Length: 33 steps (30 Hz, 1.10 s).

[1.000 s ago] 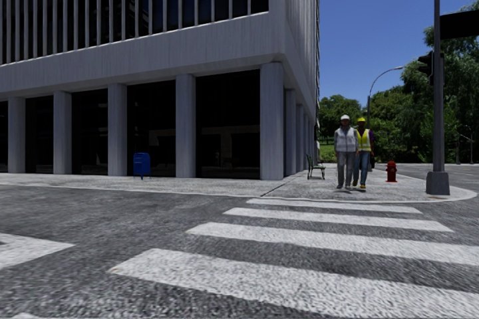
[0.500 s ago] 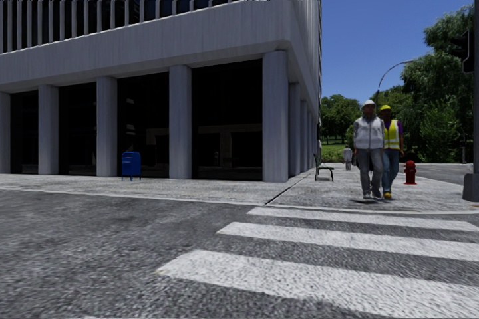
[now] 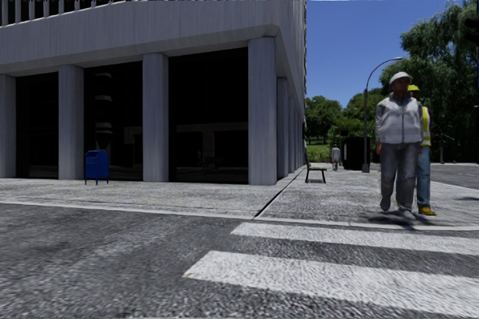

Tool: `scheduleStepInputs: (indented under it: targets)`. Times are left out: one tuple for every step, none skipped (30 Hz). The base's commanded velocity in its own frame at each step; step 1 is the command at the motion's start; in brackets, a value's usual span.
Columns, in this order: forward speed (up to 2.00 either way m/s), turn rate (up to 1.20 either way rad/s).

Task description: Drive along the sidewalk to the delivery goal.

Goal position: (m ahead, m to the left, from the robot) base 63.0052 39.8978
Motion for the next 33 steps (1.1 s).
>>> scheduleStepInputs:
  targets:
    - [2.0, -0.47]
    - [2.0, -0.47]
    - [2.0, -0.47]
    - [2.0, -0.47]
    - [2.0, -0.47]
    - [2.0, -0.47]
    - [2.0, -0.47]
    - [2.0, -0.47]
    - [2.0, -0.47]
    - [2.0, -0.47]
    - [2.0, -0.47]
    - [2.0, -0.47]
    - [2.0, -0.47]
    - [2.0, -0.48]
    - [2.0, -0.48]
    - [2.0, -0.48]
    - [2.0, -0.48]
    - [2.0, -0.48]
    - [2.0, -0.48]
    - [2.0, -0.48]
    - [2.0, -0.48]
    - [2.0, -0.48]
    - [2.0, -0.37]
    - [2.0, -0.12]
    - [2.0, 0.0]
    - [2.0, 0.0]
    - [2.0, 0.0]
    - [2.0, 0.0]
    - [2.0, 0.0]
    - [2.0, 0.0]
    - [2.0, 0.0]
    - [2.0, 0.0]
    - [2.0, 0.0]
